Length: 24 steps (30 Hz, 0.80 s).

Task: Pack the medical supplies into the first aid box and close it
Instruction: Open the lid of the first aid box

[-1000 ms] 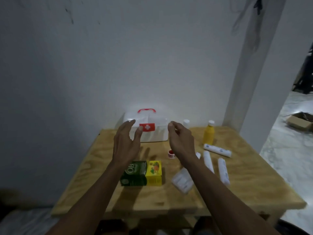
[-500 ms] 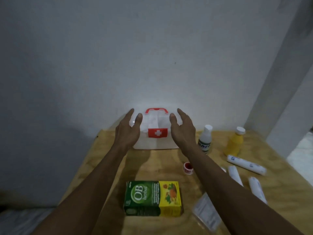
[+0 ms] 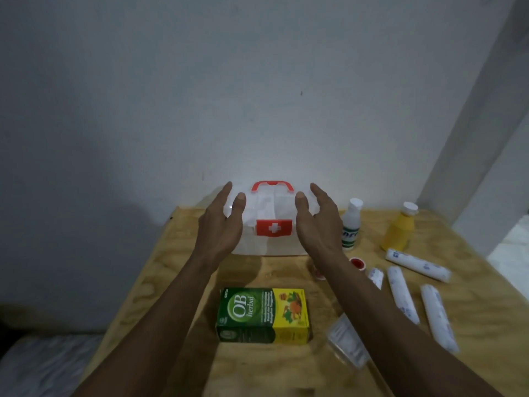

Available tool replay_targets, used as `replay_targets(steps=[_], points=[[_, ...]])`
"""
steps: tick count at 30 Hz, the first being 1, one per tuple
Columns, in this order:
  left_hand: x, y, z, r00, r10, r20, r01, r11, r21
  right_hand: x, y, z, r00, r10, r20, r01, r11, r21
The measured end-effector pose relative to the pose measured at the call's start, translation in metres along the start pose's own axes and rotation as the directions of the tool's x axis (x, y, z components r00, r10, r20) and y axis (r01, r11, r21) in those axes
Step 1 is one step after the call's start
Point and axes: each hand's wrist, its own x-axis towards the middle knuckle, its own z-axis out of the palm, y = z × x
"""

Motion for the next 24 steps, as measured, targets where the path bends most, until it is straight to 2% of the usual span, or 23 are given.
replay_targets(steps=[7,9,12,14,18,20,24], points=[[-0.009,0.012,-0.001,1.000,-0.002,0.013,0.002,1.000,0.021,-0.011,-0.010,-0.011,1.000,0.026,0.000,-0.026,0.998,-0.066],[-0.004,0.011,-0.001,1.000,-0.008,-0.001,0.008,0.996,0.087,-0.020,-0.015,-0.008,0.998,0.003,-0.060,-0.008,0.996,-0.091],[0.009,0.013,0.000,0.999,0.021,-0.026,-0.015,0.980,0.198,-0.042,-0.025,-0.004,0.972,-0.042,-0.229,0.028,0.997,-0.065],[0.021,0.016,0.003,0.999,0.047,-0.012,-0.042,0.966,0.256,-0.053,-0.029,0.004,0.956,0.039,-0.291,-0.031,0.999,0.031],[0.034,0.014,0.010,0.997,0.044,0.064,-0.064,0.937,0.344,-0.058,-0.034,0.025,0.915,0.282,-0.289,-0.222,0.949,0.223],[0.034,0.011,0.013,0.995,0.022,0.101,-0.057,0.929,0.365,-0.057,-0.034,0.034,0.899,0.333,-0.284,-0.253,0.925,0.284],[0.033,0.010,0.013,0.996,0.007,0.092,-0.039,0.934,0.356,-0.057,-0.032,0.040,0.889,0.362,-0.279,-0.272,0.910,0.314]])
